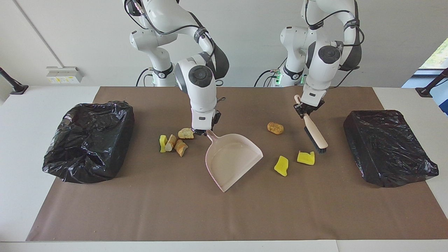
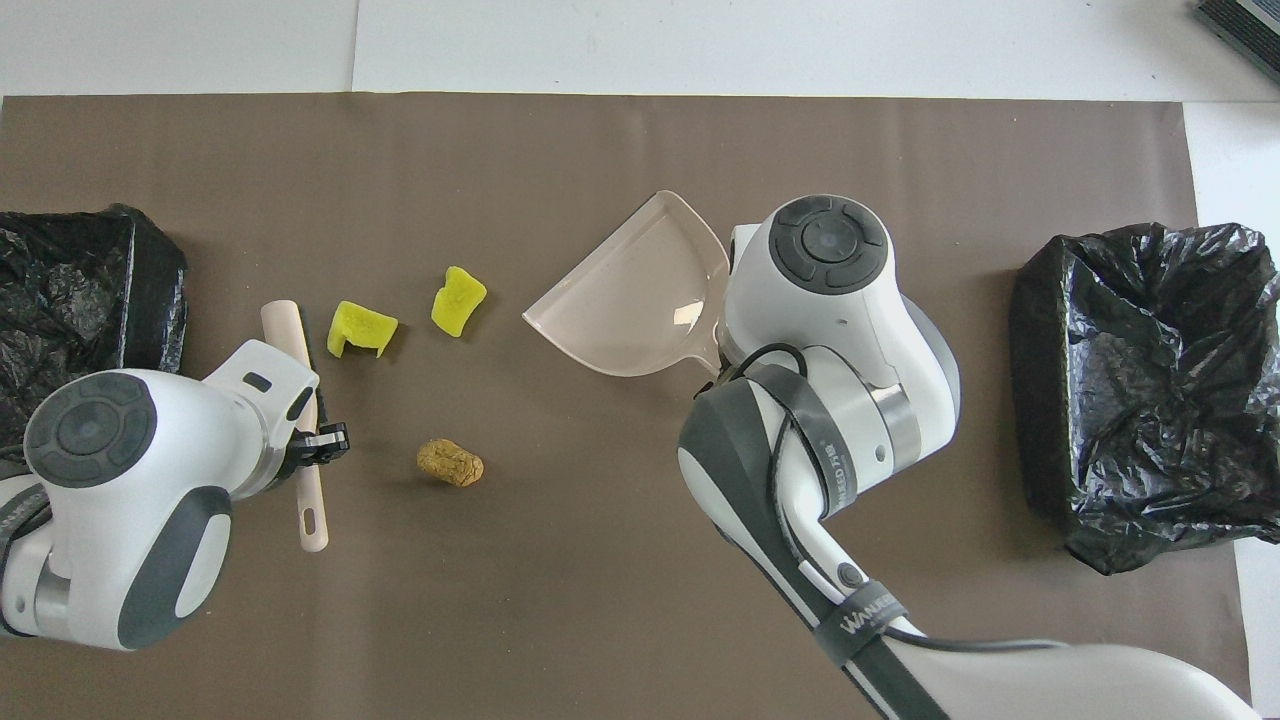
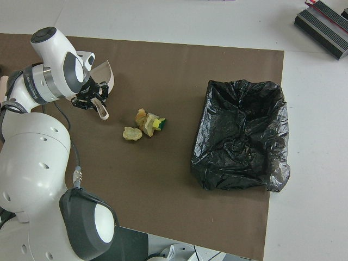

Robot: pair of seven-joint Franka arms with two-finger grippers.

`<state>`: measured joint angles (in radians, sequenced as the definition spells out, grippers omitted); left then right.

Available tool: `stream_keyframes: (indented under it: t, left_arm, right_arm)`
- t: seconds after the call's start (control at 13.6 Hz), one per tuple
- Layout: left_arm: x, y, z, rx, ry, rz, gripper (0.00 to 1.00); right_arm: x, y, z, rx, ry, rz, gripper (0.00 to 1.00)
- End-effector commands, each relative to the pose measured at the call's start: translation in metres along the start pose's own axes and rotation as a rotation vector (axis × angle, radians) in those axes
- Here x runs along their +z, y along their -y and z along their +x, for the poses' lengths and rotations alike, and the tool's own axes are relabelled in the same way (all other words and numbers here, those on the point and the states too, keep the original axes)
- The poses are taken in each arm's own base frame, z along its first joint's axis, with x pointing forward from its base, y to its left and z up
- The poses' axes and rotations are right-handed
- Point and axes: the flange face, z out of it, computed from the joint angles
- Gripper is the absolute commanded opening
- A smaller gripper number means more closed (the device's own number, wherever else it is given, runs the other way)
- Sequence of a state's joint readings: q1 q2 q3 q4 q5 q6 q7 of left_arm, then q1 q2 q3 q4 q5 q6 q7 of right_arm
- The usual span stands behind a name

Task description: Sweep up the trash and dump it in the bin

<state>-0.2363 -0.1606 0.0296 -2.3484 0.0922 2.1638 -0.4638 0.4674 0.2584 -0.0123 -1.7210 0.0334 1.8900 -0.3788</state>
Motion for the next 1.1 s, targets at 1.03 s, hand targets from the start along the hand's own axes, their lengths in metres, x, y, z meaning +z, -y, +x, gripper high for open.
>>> stream_keyframes:
  t: [1.03]
  left_arm:
    - [0.054,-0.047,0.017,0.72,0.056,0.01,0.0]
  right_arm:
    - [0.08,0.113,-0.022,-0.36,0.099,-0.046,0.0]
